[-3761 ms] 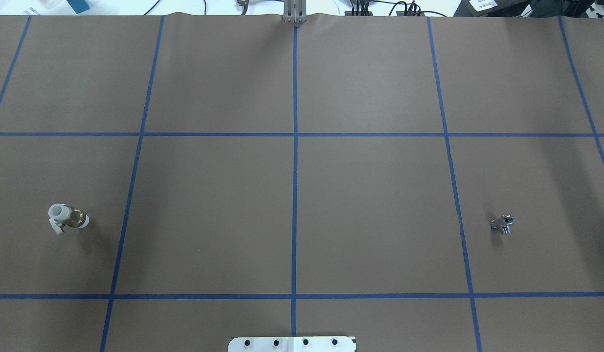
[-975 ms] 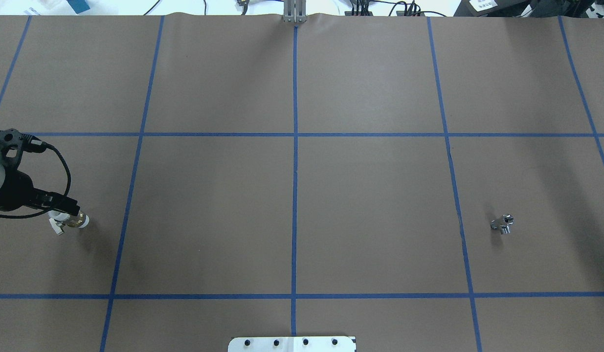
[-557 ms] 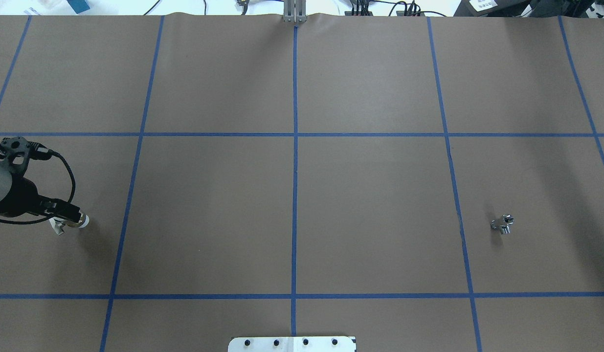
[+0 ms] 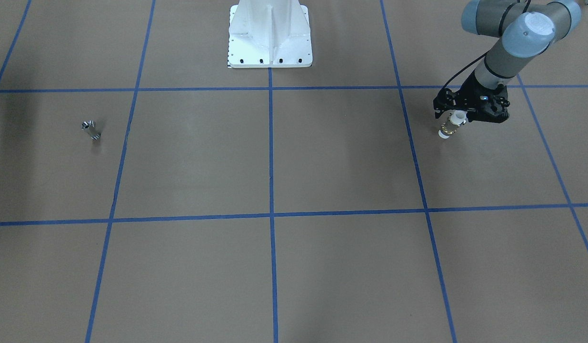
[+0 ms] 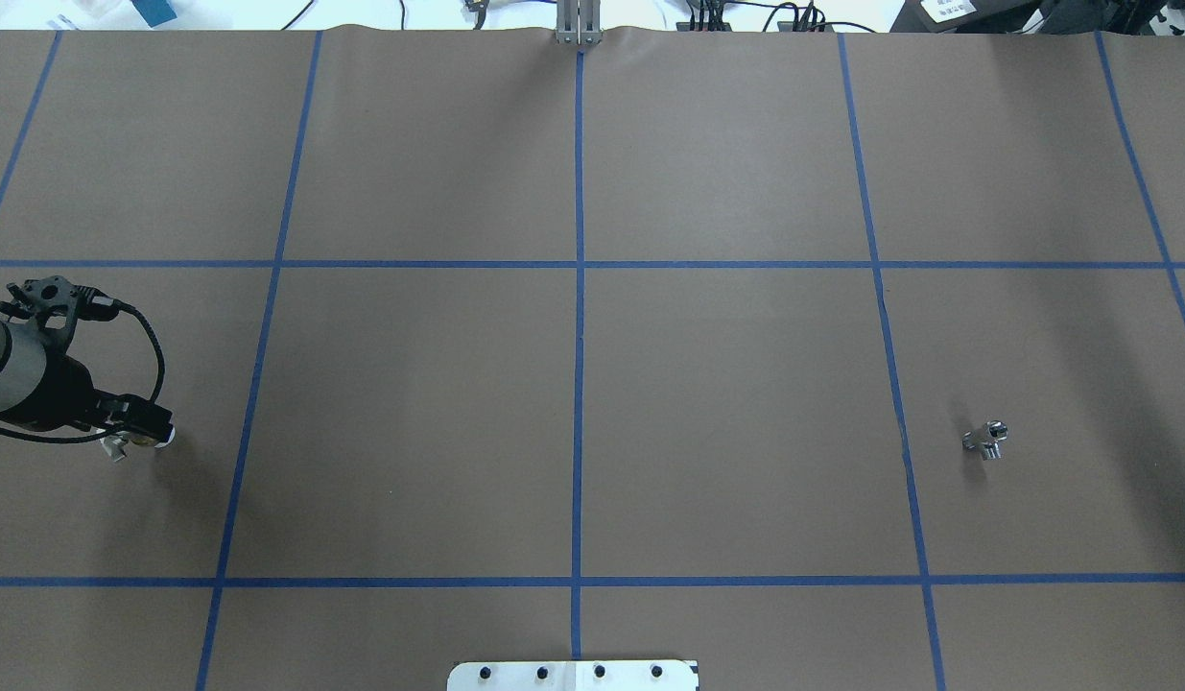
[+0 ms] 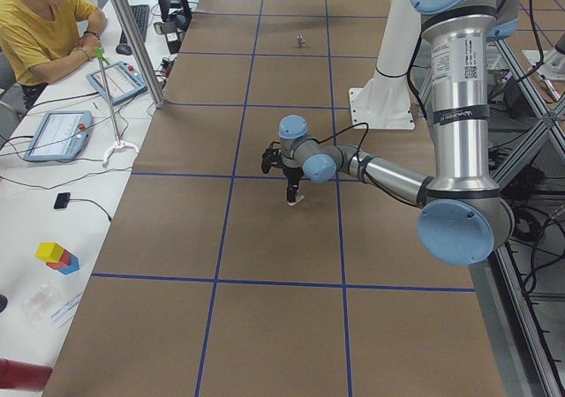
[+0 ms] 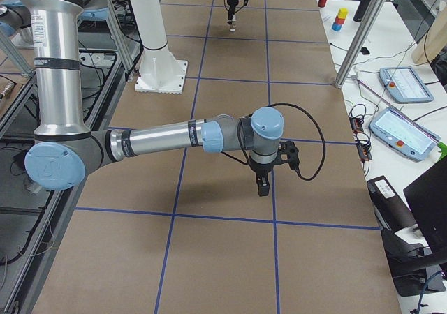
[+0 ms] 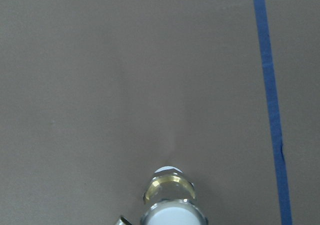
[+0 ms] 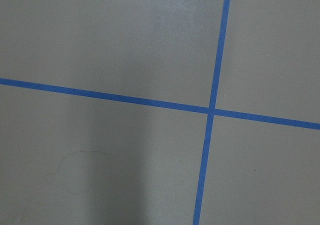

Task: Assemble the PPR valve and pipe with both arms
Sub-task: 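Close the left gripper on the valve fitting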

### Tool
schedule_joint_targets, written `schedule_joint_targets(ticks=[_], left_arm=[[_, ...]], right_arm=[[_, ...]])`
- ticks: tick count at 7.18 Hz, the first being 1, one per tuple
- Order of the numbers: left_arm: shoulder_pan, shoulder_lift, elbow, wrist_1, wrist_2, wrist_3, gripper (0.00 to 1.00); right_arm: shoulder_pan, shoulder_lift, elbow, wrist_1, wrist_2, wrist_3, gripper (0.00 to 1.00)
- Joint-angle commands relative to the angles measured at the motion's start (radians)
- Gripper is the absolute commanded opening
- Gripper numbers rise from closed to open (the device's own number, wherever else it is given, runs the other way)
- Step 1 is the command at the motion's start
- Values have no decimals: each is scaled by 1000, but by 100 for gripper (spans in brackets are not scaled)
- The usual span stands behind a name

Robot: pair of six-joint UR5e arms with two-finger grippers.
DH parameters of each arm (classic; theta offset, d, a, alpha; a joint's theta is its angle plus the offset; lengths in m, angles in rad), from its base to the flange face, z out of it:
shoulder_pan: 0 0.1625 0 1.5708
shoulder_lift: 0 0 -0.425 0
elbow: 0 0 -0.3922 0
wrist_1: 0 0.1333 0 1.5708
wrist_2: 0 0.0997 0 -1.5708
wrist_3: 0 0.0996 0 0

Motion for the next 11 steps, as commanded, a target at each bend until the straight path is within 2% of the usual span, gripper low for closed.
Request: schedule_joint_targets(ticks=[1,2,3,5,6,7,9,11], left_arm=[[5,-4,8,0,1,-6,96],[5,-2,9,0,1,-5,83],[3,-1,8,0,4,-5,77],[3,-1,8,0,9,-3,77],[3,-2,8,0,9,-3,70],[3,-2,8,0,9,3,50],[-2,2,-3,0,7,8,2],[-2,-7,-17,2,-5,8,0]], right_arm=[[-1,1,0,0,0,0,100],[-1,2,0,0,0,0,100],[-2,2,0,0,0,0,100],[-2,2,0,0,0,0,100],[-2,2,0,0,0,0,100],[-2,2,1,0,0,0,100],[-2,2,0,0,0,0,100],[-2,2,1,0,0,0,100]])
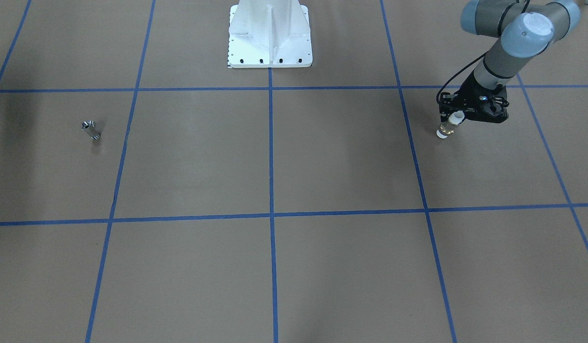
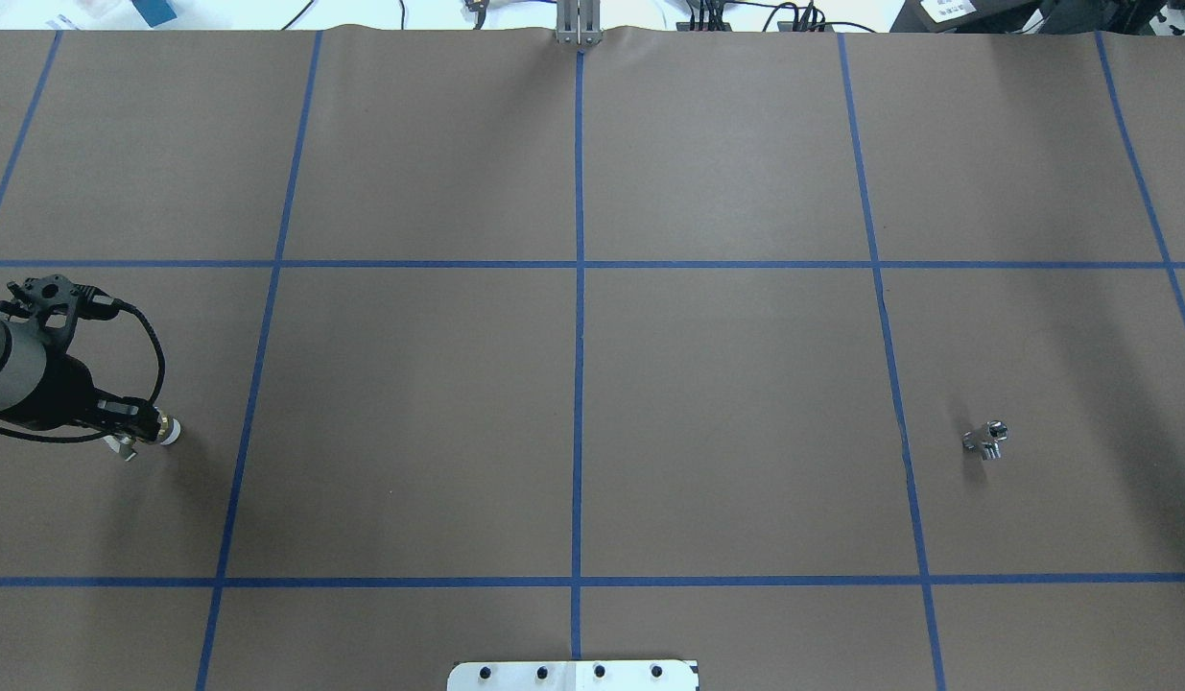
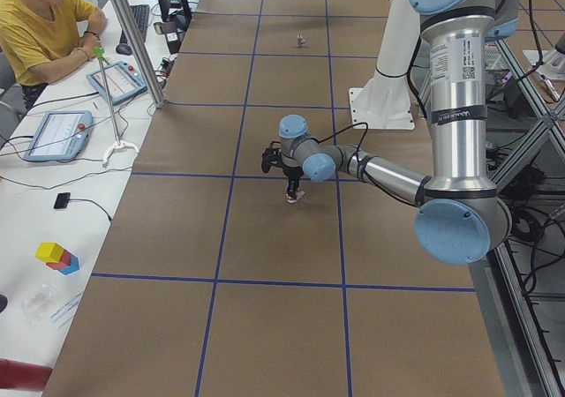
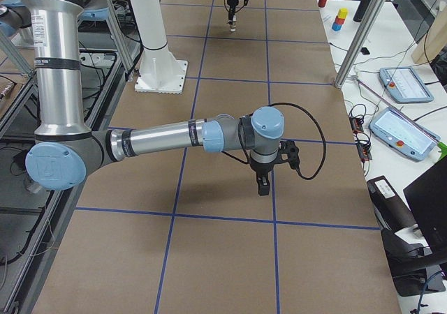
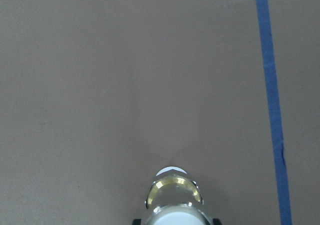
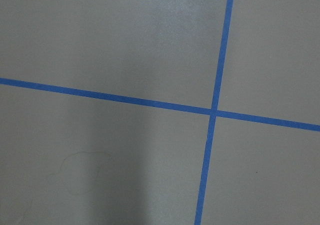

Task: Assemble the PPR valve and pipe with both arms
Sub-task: 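Close the left gripper on the valve fitting, then carry the valve fitting with the left gripper to the table center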

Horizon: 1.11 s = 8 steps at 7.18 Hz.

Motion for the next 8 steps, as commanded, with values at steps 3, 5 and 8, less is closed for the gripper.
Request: schedule_joint_targets(ticks=[3,5,8], left_arm=[[6,-286,-57,394,0,-15,0],[94,-515,-28,582,2,-95,0],[194,-888,302,546,32,-317,0]], right_arm=[[0,0,1,0,0,0,100],[0,0,1,0,0,2,100],[0,2,3,0,2,2,100]])
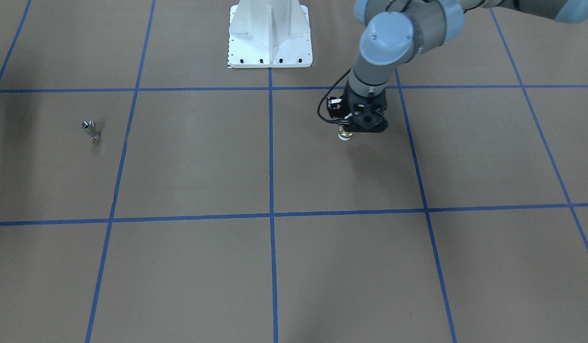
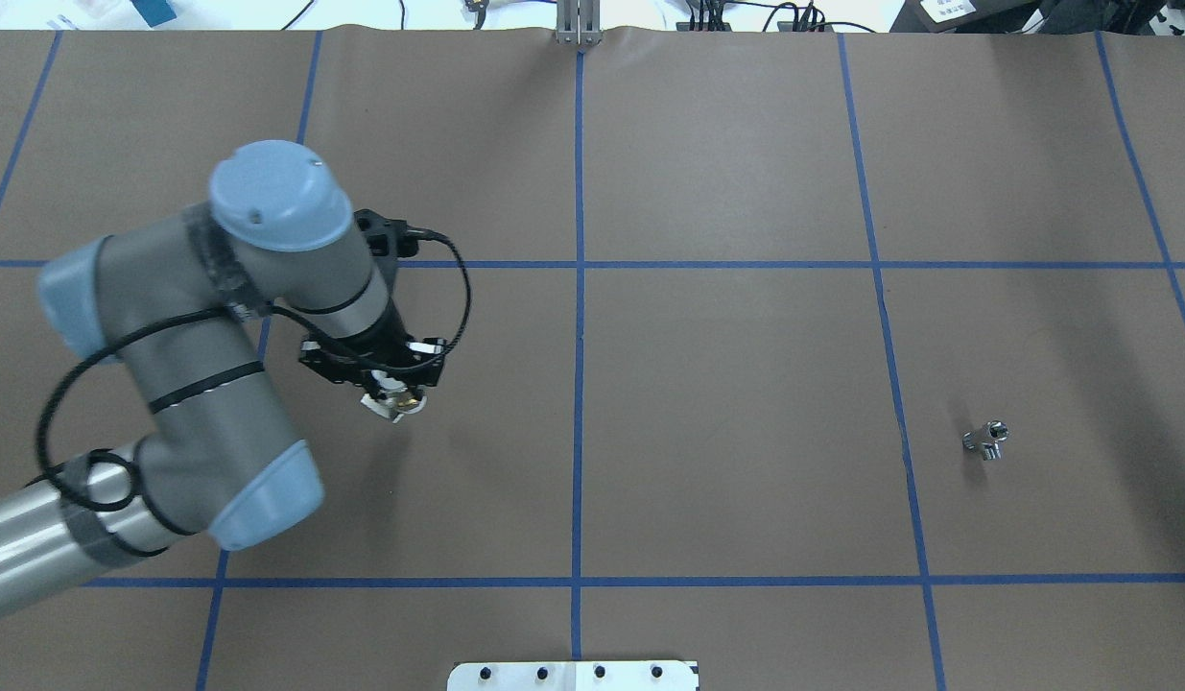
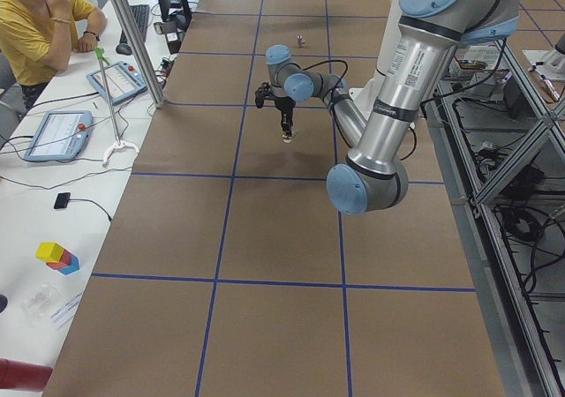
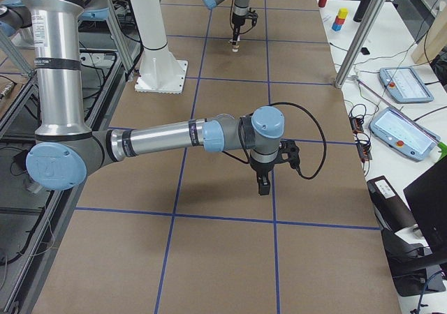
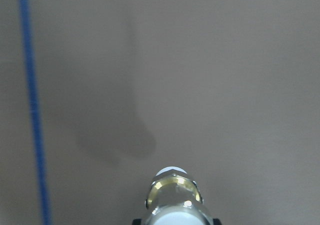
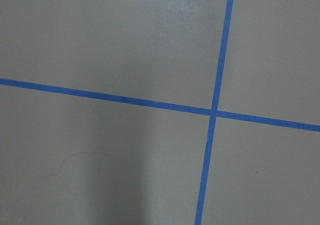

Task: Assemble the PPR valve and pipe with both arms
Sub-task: 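Carry the valve fitting with the left gripper to the table center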

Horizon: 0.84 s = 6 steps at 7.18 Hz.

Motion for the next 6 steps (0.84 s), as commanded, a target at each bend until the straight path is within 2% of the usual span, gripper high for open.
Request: schedule_joint_targets(ticks=[1,2,3,6], left_arm=[[45,-211,240,-102,28,-115,0],[45,-240,299,-141,31,-123,0],[57,-257,317,-141,60,-124,0],[88,-300,339,-143,69,-167,0]], right_arm=[[0,0,1,0,1,6,100],[0,0,1,0,1,6,100],[0,0,1,0,1,6,100],[0,0,4,0,1,8,100]])
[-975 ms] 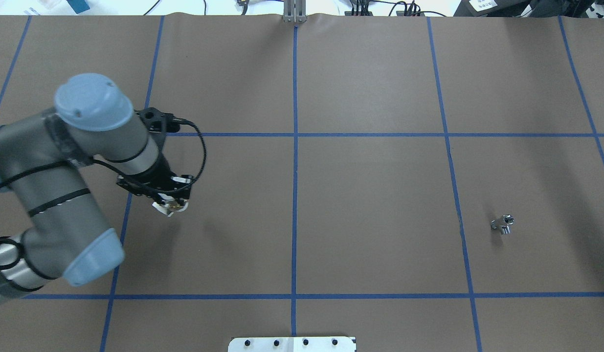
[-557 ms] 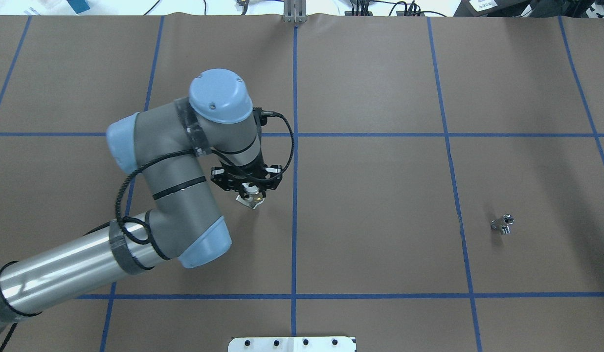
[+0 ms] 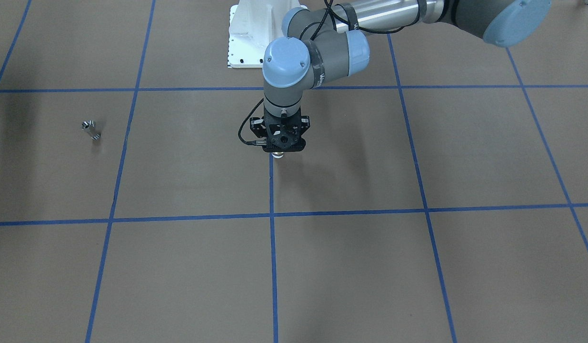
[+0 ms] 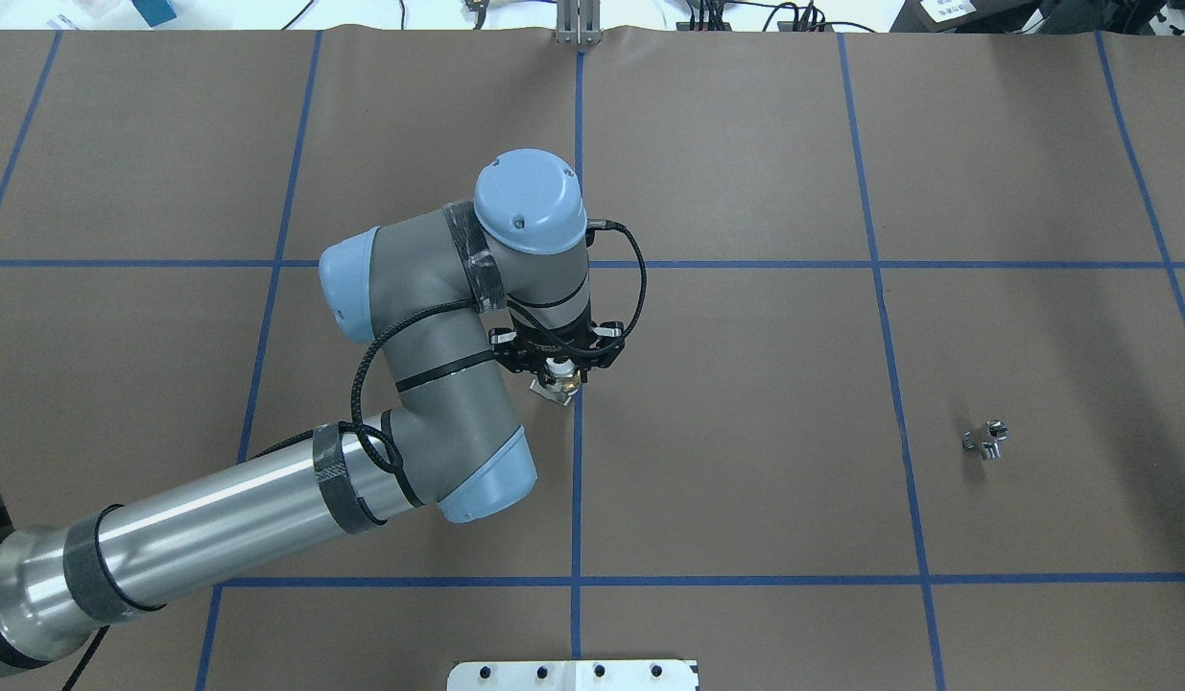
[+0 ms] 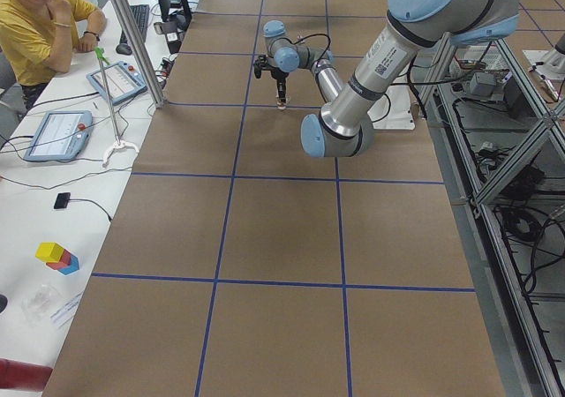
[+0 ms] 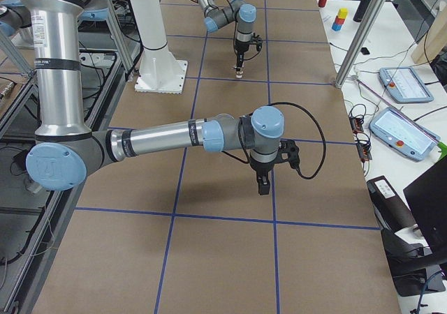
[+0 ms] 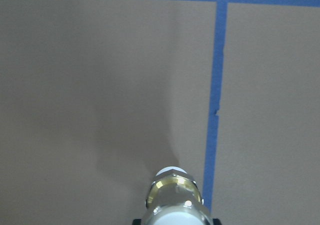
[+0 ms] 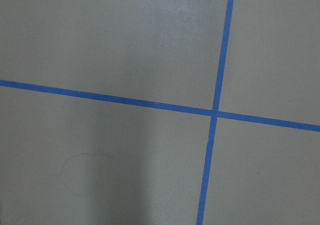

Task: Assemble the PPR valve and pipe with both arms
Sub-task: 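Carry the valve fitting with the left gripper to the table center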

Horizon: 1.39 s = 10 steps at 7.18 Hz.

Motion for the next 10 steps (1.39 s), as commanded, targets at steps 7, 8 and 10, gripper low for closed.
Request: schedule_joint_targets(ticks=[7,8,10], left_arm=[[16,-26,34,-7,5,-8,45],[16,-26,34,-7,5,-8,52],[16,-24,34,-9,5,-6,55]], right_arm=[[0,0,1,0,0,0,100],[0,0,1,0,0,0,100],[0,0,1,0,0,0,100]])
